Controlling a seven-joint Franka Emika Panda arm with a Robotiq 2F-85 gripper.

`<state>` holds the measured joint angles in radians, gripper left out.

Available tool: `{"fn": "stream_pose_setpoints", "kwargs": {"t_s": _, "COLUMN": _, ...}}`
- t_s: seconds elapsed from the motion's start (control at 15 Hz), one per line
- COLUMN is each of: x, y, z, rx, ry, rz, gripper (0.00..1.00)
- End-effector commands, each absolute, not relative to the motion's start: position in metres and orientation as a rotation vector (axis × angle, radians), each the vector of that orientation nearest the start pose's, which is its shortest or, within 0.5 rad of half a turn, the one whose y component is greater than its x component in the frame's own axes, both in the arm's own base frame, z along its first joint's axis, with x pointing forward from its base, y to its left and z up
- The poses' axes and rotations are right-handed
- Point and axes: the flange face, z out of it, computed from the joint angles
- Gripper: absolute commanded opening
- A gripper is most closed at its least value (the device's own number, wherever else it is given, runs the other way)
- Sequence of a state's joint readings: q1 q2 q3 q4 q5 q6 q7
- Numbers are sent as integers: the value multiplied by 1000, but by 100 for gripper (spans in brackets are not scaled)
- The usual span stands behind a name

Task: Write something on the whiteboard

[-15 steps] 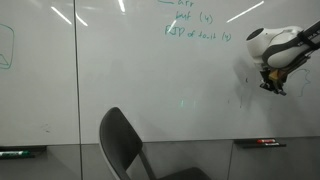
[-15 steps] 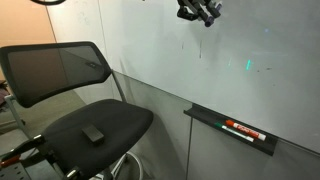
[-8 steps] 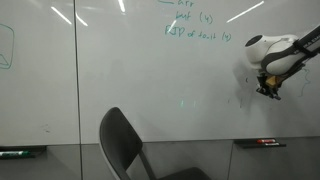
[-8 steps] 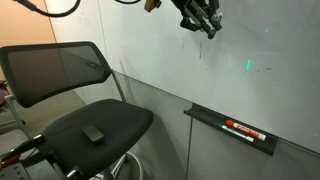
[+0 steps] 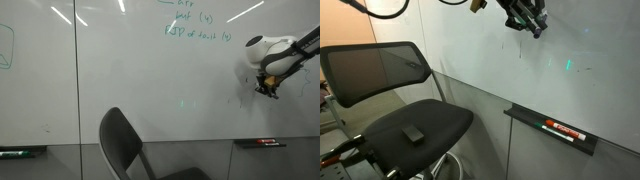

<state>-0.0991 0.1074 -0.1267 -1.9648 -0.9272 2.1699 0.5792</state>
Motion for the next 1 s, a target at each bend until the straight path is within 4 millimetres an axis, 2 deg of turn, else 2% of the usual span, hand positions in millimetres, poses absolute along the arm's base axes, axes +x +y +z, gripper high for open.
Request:
{"fn": "stream_pose_setpoints", "kwargs": {"t_s": 0.0, "x": 590, "y": -165, "z": 456, "rx": 2301, "ry": -343, "rz": 344, "gripper": 9}}
{"fn": "stream_pose_setpoints", "kwargs": {"t_s": 0.4, "x": 591, "y": -164, "z": 474, "rx": 2278, "ry": -356, "rz": 381, "gripper": 9}}
{"fn": "stream_pose_setpoints", "kwargs": {"t_s": 0.53, "x": 585, "y": -164, "z": 479, "rx": 2273, "ry": -369, "rz": 322, "gripper": 9}}
{"fn": "stream_pose_setpoints", "kwargs": {"t_s": 0.8, "x": 564, "y": -157, "z": 471, "rx": 2271, "ry": -340, "rz": 163, "gripper": 9}}
{"fn": "stream_pose_setpoints", "kwargs": {"t_s": 0.93, "x": 556, "y": -147, "z": 458, "rx": 2280, "ry": -276, "rz": 108, "gripper": 9}}
